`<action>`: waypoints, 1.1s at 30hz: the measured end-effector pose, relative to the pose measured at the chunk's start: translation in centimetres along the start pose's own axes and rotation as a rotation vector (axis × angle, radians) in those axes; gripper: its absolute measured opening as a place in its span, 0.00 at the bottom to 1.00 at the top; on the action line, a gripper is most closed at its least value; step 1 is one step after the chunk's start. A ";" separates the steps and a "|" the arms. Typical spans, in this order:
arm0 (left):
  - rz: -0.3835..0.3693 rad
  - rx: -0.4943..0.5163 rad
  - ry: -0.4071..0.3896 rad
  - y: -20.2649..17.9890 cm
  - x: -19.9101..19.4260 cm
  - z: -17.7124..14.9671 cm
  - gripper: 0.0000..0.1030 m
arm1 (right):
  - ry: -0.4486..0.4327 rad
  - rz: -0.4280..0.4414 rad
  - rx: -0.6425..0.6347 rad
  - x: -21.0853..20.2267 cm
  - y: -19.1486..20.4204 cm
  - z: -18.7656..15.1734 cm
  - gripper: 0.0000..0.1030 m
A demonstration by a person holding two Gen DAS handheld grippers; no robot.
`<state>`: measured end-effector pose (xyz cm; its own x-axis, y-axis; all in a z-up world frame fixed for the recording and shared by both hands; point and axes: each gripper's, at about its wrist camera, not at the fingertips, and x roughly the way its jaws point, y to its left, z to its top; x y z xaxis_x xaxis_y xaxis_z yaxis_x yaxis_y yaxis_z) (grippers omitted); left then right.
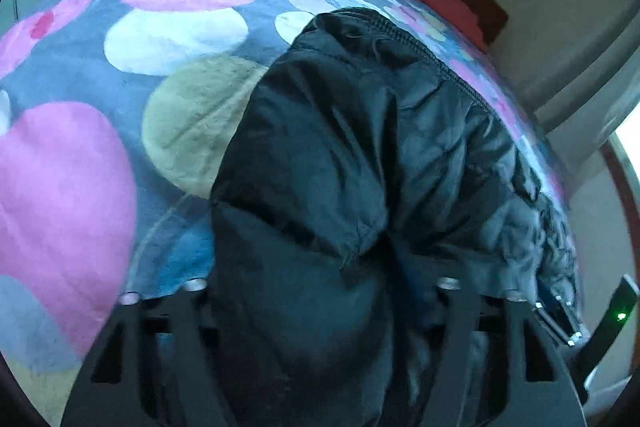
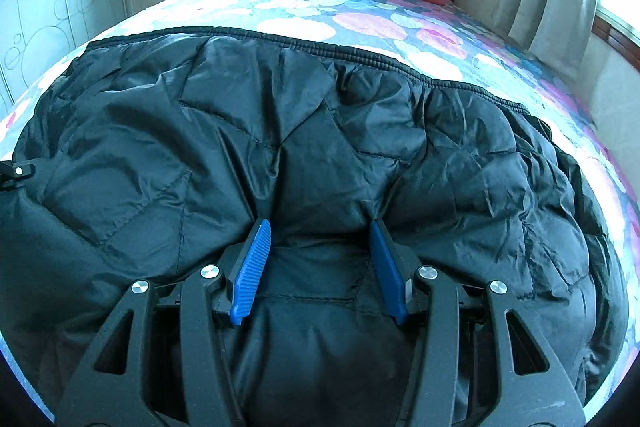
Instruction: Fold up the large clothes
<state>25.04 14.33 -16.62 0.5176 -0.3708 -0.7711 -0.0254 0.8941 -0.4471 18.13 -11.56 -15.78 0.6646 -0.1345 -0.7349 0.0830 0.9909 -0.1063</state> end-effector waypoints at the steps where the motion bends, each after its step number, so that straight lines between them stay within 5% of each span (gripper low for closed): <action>1: -0.013 -0.003 -0.003 0.0 -0.1 0.0 0.45 | -0.001 0.001 0.001 0.0 0.0 -0.1 0.49; 7: -0.004 0.061 -0.063 -1.8 -2.1 -0.5 0.20 | -0.005 -0.008 -0.007 0.1 0.3 -0.3 0.49; 16: -0.034 0.134 -0.172 -7.2 -7.9 0.1 0.17 | -0.032 0.043 0.040 -1.1 -0.7 0.0 0.50; 19: -0.040 0.194 -0.203 -10.4 -9.7 0.1 0.17 | -0.053 0.053 0.071 -2.2 -2.0 0.1 0.65; 21: -0.034 0.241 -0.223 -12.8 -10.5 -0.2 0.17 | -0.069 0.056 0.084 -3.2 -3.2 -0.2 0.65; 33: -0.053 0.506 -0.229 -28.3 -8.1 -4.4 0.17 | -0.109 -0.030 0.299 -7.7 -16.6 -3.5 0.66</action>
<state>17.78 -9.09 0.29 0.6813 -0.4052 -0.6097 0.3901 0.9057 -0.1659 9.04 -27.01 -10.68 0.7331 -0.1781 -0.6564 0.3077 0.9475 0.0866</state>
